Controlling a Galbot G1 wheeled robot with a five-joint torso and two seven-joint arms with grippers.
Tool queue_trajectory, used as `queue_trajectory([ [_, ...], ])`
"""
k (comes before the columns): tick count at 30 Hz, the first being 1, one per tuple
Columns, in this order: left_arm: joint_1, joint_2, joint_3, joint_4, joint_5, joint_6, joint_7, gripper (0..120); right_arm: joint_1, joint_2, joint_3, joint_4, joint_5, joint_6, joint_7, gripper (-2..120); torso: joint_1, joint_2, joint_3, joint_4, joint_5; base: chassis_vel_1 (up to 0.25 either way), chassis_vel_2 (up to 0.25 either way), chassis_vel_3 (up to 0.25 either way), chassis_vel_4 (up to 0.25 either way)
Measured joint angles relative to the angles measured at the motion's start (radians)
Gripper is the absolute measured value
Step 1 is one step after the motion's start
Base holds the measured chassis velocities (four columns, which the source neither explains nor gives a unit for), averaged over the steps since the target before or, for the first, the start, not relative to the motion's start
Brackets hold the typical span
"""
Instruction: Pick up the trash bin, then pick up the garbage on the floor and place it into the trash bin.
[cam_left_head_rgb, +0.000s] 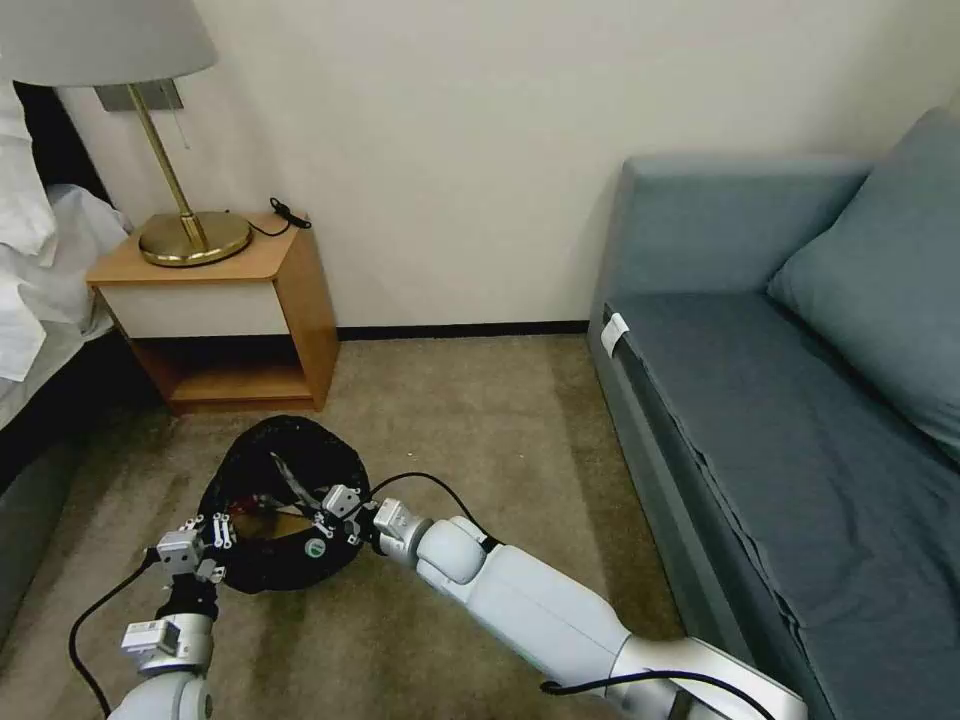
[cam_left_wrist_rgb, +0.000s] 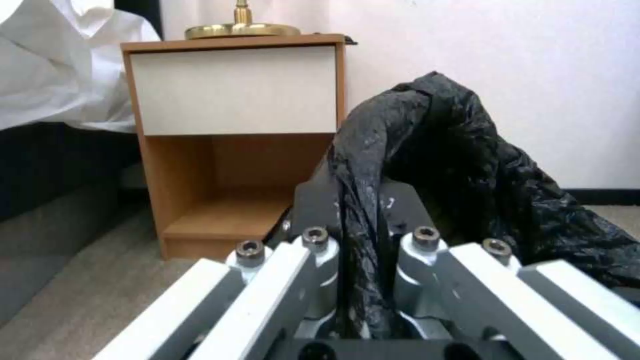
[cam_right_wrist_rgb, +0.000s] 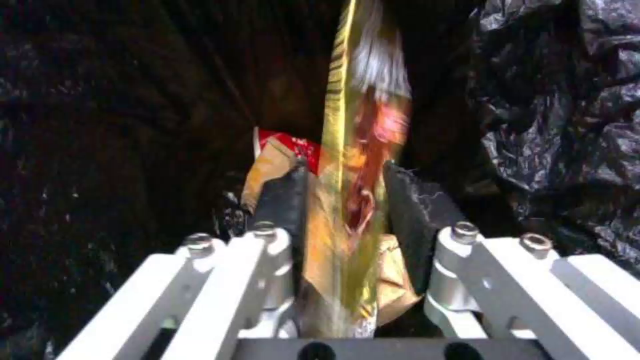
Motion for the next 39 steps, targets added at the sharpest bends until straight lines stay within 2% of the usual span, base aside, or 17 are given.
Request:
queue_trajectory([
  [3,0.001,0.004,-0.002,0.0,0.0,0.0,0.0,5,-0.002,-0.002,0.007,0.002,-0.001,0.0,0.0,48,0.0,0.0,0.0,0.0,0.0,0.0,0.0,0.0,0.0],
  [4,0.001,0.004,-0.002,0.0,0.0,0.0,0.0,5,-0.002,-0.002,0.007,0.002,-0.001,0.0,0.0,48,0.0,0.0,0.0,0.0,0.0,0.0,0.0,0.0,0.0],
  [7,-0.001,0.008,-0.002,0.0,-0.002,0.0,-0.001,5,-0.001,-0.006,0.015,0.009,-0.001,-0.001,0.001,64,0.0,0.0,0.0,0.0001,0.0,0.0,0.0,0.0,0.0],
  [10,-0.002,0.01,-0.002,0.0,-0.002,0.0,-0.002,5,0.003,-0.007,0.022,0.013,0.001,-0.002,0.002,70,0.0,0.0,0.0,0.0,0.0,0.0,0.0,0.0,0.0],
  [11,-0.002,0.011,-0.001,0.0,-0.002,0.0,-0.002,5,0.009,-0.008,0.034,0.017,0.003,-0.002,0.003,79,0.0,0.0,0.0,0.0001,0.0,0.0,0.0,0.0,0.0],
  [14,-0.002,0.013,0.0,0.003,-0.003,0.0,-0.002,5,0.015,-0.007,0.05,0.02,0.005,-0.003,0.003,85,0.0,0.0,0.0,0.0,0.0,0.0,0.0,0.0,0.0],
  [15,-0.001,0.014,0.001,0.006,-0.003,0.0,-0.002,5,0.021,-0.004,0.075,0.021,0.006,-0.003,0.004,93,0.0,0.0,0.0,0.0,0.0,0.0,0.0,0.0,0.0],
  [19,0.003,0.018,0.001,0.007,-0.005,0.0,-0.002,5,0.031,-0.006,0.115,0.023,0.01,-0.003,0.005,99,0.0,0.0,0.0,0.0001,0.0,0.0,0.0,0.0,0.0],
  [39,0.02,0.043,-0.007,-0.022,-0.029,-0.003,-0.005,5,0.068,-0.046,0.34,0.0,0.029,-0.03,0.033,100,0.0,0.0,0.0,0.0,0.0001,0.0,0.0,0.0,0.0],
])
